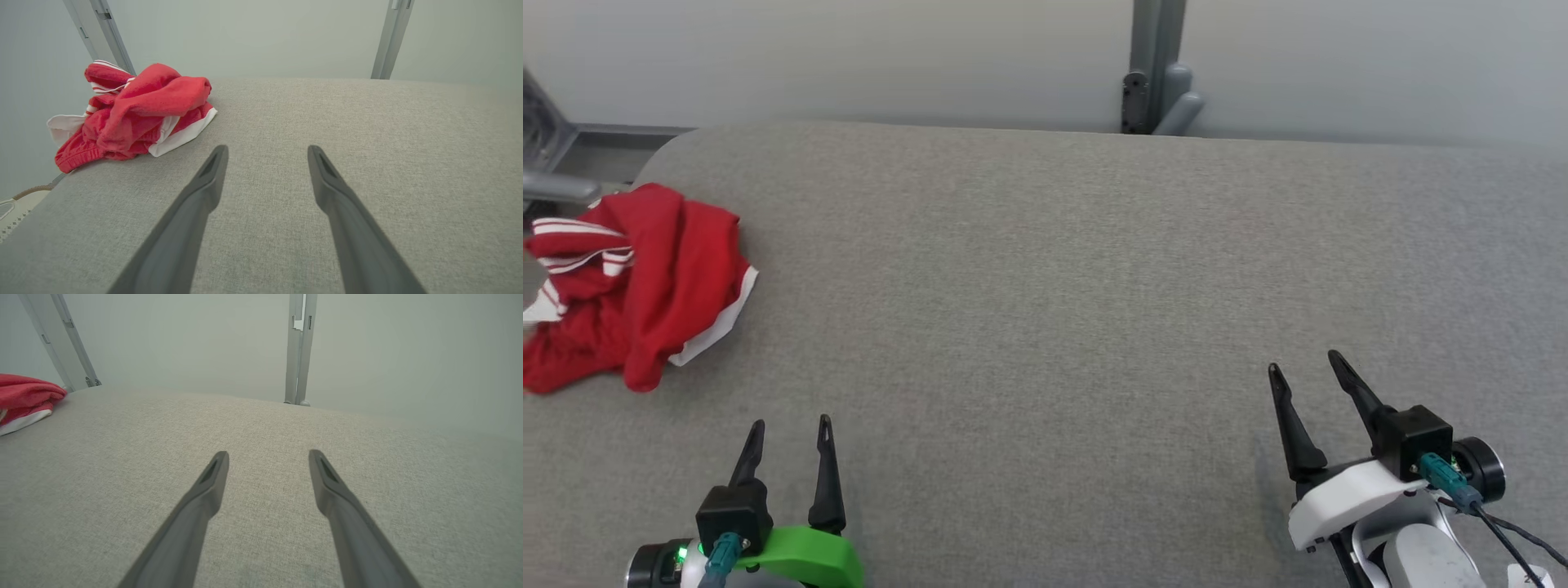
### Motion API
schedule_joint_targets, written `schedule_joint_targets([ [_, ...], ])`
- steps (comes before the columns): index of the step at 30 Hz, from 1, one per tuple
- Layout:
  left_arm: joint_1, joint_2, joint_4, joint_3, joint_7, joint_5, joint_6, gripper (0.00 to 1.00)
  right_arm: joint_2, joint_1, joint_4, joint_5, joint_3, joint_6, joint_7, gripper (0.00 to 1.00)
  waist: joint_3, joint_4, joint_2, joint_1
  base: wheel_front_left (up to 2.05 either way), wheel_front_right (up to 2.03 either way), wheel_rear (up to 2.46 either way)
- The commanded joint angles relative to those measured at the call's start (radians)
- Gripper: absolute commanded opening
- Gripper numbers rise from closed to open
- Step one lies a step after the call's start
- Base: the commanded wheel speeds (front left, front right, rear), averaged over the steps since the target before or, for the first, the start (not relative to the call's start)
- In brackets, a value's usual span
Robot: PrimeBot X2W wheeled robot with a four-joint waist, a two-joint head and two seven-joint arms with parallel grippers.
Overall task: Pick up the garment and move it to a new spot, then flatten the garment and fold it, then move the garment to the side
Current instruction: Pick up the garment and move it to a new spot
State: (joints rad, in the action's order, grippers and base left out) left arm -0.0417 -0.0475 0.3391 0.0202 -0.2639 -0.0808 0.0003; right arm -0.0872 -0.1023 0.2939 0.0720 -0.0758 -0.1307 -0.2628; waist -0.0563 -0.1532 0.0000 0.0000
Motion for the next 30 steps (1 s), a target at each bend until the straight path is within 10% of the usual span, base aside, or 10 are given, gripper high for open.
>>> schedule_joint_targets([
  [1, -0.009, -0.005, -0.002, -0.005, -0.001, -0.012, 0.005, 1.0, -0.008, -0.017, 0.005, 0.007, -0.007, 0.0, -0.003, 1.0, -0.039, -0.128, 0.0, 0.0, 0.0, 0.0, 0.0],
  [15, 0.028, -0.005, 0.016, -0.033, -0.001, -0.088, 0.02, 1.0, -0.028, -0.046, 0.047, 0.014, -0.08, 0.0, -0.003, 1.0, -0.062, -0.389, 0.0, 0.0, 0.0, 0.0, 0.0],
  [30, -0.068, -0.005, 0.061, -0.106, -0.001, -0.104, -0.044, 1.0, -0.076, -0.079, 0.041, -0.02, -0.112, 0.0, -0.003, 1.0, -0.119, -0.319, 0.0, 0.0, 0.0, 0.0, 0.0],
])
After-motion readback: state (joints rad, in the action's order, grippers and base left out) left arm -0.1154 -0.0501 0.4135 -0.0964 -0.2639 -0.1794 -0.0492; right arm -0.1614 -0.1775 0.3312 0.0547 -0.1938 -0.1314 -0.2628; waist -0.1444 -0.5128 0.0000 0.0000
